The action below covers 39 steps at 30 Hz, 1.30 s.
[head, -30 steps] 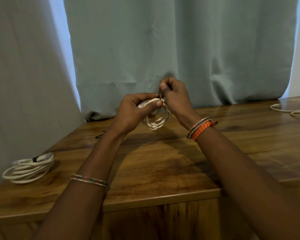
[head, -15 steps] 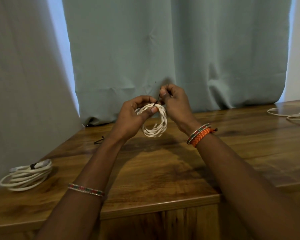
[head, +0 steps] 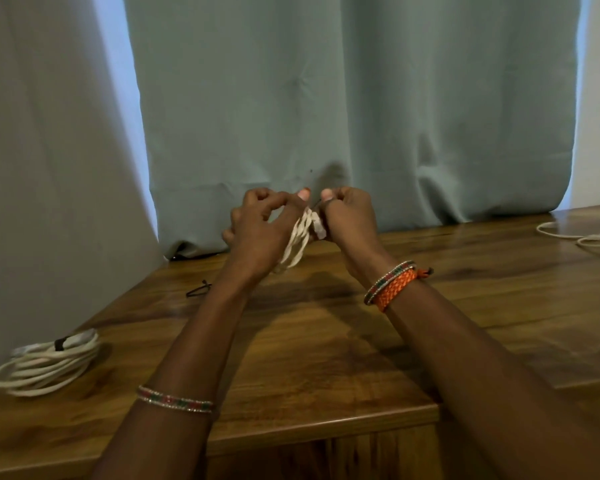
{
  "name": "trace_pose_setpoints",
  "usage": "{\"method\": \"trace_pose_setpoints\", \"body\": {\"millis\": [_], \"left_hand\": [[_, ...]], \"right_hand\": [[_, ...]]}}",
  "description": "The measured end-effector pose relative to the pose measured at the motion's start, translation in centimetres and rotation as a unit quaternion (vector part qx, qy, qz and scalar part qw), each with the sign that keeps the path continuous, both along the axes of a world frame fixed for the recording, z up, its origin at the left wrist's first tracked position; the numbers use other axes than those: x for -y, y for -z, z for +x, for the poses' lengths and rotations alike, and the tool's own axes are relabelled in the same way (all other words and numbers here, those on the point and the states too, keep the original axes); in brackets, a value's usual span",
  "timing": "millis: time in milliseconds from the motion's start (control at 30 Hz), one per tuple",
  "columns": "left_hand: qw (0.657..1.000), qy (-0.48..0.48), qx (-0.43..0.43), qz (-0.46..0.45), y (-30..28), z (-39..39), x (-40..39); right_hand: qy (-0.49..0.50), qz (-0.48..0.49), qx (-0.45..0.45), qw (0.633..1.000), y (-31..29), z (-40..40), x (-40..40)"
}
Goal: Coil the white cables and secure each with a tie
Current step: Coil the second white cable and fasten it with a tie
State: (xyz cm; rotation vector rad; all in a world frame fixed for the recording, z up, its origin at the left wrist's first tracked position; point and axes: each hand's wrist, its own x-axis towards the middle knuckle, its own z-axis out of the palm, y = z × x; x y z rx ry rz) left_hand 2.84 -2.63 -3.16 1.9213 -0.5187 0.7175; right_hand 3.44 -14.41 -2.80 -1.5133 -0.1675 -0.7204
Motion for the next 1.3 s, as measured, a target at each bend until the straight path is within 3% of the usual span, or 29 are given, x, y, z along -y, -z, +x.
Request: {"method": "trace_pose_setpoints", "body": {"millis": [67, 267, 433, 667, 767, 900, 967, 1167, 1300], "left_hand": [[0.998, -0.002, 0.048, 0.036, -0.1, 0.1, -0.6], [0.987, 0.096, 0.075, 0.109, 0.6, 0.1, -1.1], [0.985, 0.165, 0.013, 0.045, 0.8, 0.3, -1.2], [0.981, 0.19, -0.033, -0.039, 1.0, -0.4, -0.2], [0.982, 0.173, -0.037, -0.063, 1.0, -0.3, -0.3], [0.976, 0.189, -0.058, -0.091, 0.9, -0.4, -0.7], [0.974, 0.197, -0.065, -0.091, 0.9, -0.4, -0.6], [0.964, 0.239, -0.095, -0.074, 1.2, -0.4, -0.4], [0.954, 0.273, -0.097, -0.072, 1.2, -0.5, -0.4]], "right_hand": [[0.0, -0.013, 0.003, 1.0, 0.1, -0.3, -0.3], [-0.003, -0.041, 0.006, 0.999, 0.2, -1.1, -0.1], [0.042, -0.127, 0.029, 0.991, -0.1, -1.8, 0.2], [0.041, -0.123, 0.038, 0.991, 0.1, -1.9, 0.3], [-0.013, -0.119, 0.03, 0.992, 0.0, -1.8, 0.8], [-0.172, -0.109, 0.015, 0.979, -0.2, -1.9, 2.1], [-0.187, -0.139, 0.032, 0.972, -0.1, -2.1, 2.5], [-0.049, -0.227, 0.09, 0.969, 0.3, -2.2, 2.1], [0.027, -0.192, 0.121, 0.974, 0.5, -2.2, 1.9]]}}
